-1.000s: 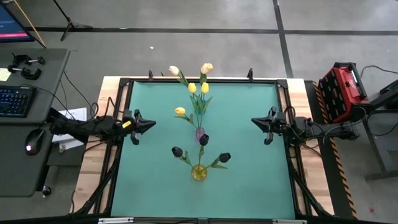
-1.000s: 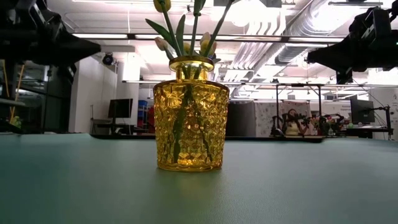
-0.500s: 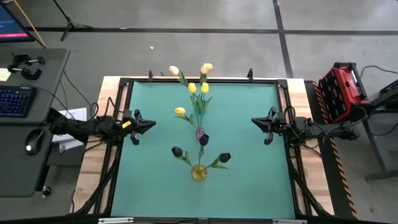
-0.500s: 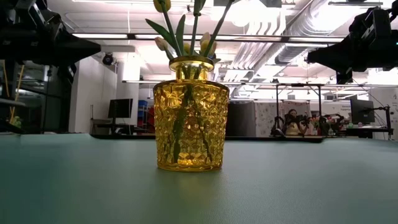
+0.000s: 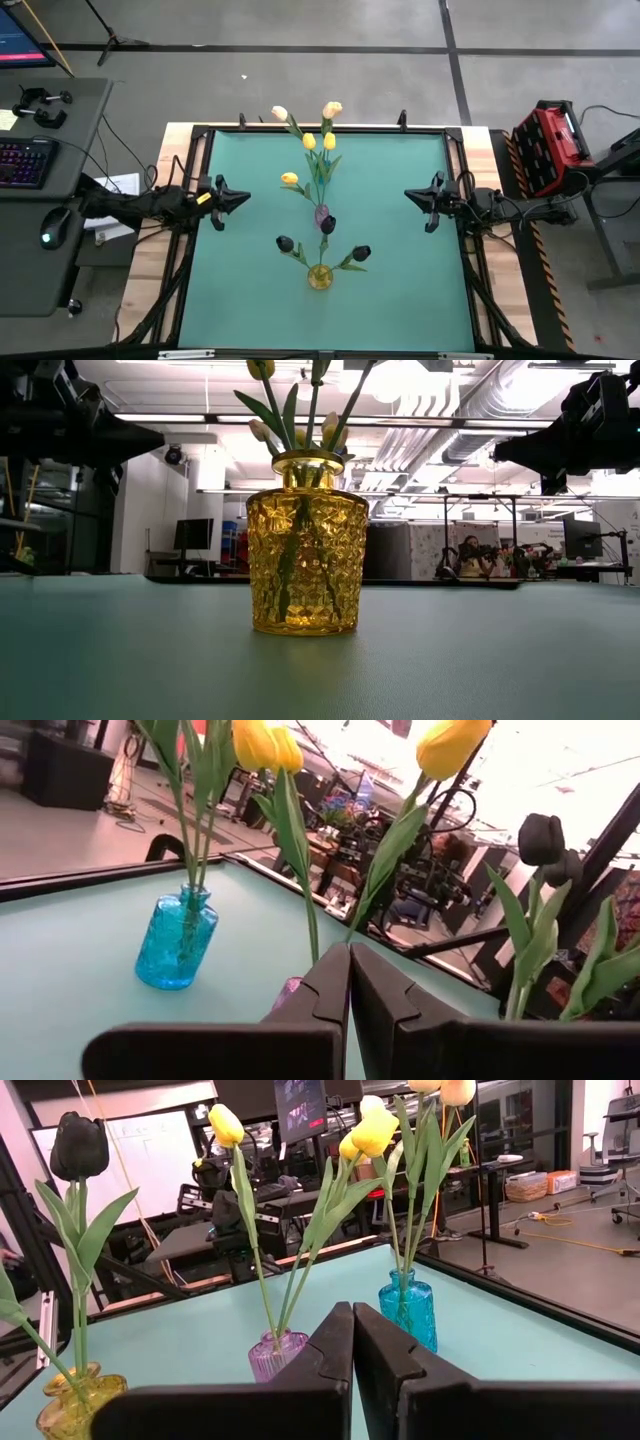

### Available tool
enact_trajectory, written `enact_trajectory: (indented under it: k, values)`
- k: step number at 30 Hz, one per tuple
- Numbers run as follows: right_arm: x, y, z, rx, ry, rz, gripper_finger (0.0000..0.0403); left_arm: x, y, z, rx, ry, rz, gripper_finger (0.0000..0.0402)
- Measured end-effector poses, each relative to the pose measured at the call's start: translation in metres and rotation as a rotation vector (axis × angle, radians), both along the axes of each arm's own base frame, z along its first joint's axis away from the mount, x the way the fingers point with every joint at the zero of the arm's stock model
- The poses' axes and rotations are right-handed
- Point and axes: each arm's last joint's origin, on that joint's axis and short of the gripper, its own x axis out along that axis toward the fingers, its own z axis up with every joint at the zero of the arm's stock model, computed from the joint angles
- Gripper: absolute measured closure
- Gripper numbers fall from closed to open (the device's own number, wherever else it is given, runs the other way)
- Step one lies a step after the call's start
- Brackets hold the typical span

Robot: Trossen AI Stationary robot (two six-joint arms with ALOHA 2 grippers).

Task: Sort flowers into vase by color
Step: Return to Home Position

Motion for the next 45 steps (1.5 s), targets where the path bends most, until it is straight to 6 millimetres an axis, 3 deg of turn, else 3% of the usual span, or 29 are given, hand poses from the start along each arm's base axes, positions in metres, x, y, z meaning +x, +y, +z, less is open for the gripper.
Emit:
enact_trajectory:
  k: [45]
  values:
    - [0.0000, 0.0000, 0.0000, 0.000, 0.000, 0.000, 0.0403, 0.0001, -0.0028, 0.0000, 0.001, 0.003, -0.031, 0.0402]
